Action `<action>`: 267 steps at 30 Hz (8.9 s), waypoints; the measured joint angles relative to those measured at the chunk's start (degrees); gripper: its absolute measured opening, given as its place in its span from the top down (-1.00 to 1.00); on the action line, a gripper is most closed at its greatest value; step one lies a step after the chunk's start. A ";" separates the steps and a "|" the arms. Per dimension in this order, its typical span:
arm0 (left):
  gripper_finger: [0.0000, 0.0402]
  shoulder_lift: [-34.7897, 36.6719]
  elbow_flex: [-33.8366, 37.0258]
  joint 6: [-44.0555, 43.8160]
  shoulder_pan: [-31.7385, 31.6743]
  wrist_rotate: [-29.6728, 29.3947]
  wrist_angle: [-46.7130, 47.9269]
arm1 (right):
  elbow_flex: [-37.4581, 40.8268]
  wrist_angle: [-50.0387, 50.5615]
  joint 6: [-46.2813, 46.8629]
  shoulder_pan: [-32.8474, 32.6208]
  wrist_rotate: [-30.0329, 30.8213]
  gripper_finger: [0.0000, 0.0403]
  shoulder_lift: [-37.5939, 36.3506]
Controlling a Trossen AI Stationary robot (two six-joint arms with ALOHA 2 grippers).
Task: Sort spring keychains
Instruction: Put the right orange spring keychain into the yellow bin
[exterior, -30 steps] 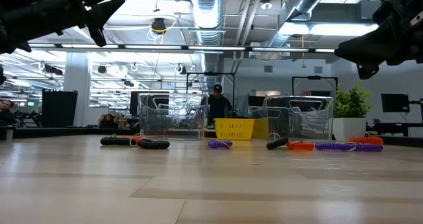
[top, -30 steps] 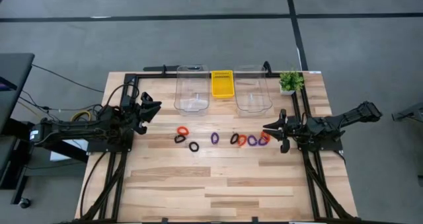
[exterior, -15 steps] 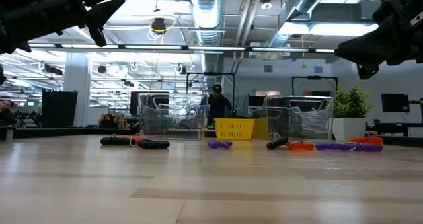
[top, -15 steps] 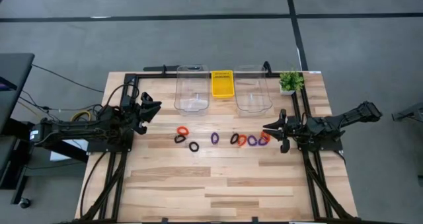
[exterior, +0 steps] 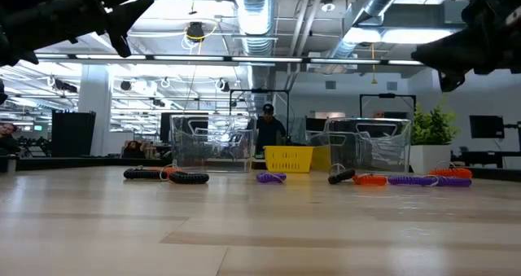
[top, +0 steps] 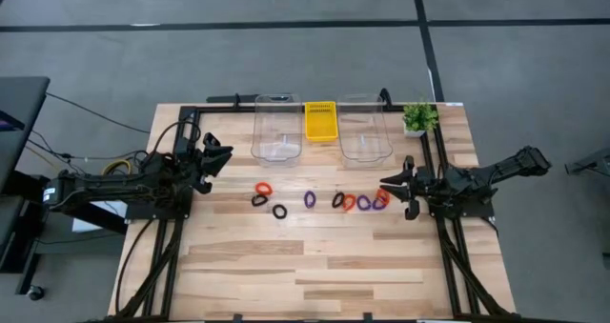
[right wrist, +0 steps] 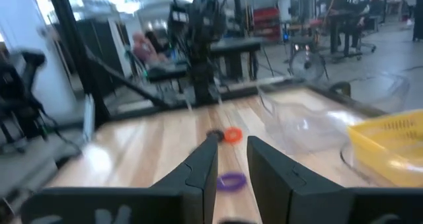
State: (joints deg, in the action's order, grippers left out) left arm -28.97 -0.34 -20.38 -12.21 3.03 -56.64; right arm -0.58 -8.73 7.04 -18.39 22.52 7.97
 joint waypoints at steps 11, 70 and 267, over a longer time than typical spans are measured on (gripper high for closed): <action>0.51 0.00 0.00 -0.13 0.00 0.00 -0.02 | 0.00 -12.64 -4.49 0.55 -0.04 0.63 0.00; 0.51 -54.40 -21.80 13.55 16.71 17.38 -6.15 | -21.11 44.06 33.24 0.57 -0.11 0.63 43.17; 0.51 -56.72 -22.40 17.14 17.29 10.05 -5.09 | -68.02 28.29 -12.05 43.21 -15.02 0.66 83.47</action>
State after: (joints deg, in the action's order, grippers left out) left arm -85.69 -22.74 -3.25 5.08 13.08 -61.73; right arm -68.60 19.56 -5.02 24.82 7.50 91.44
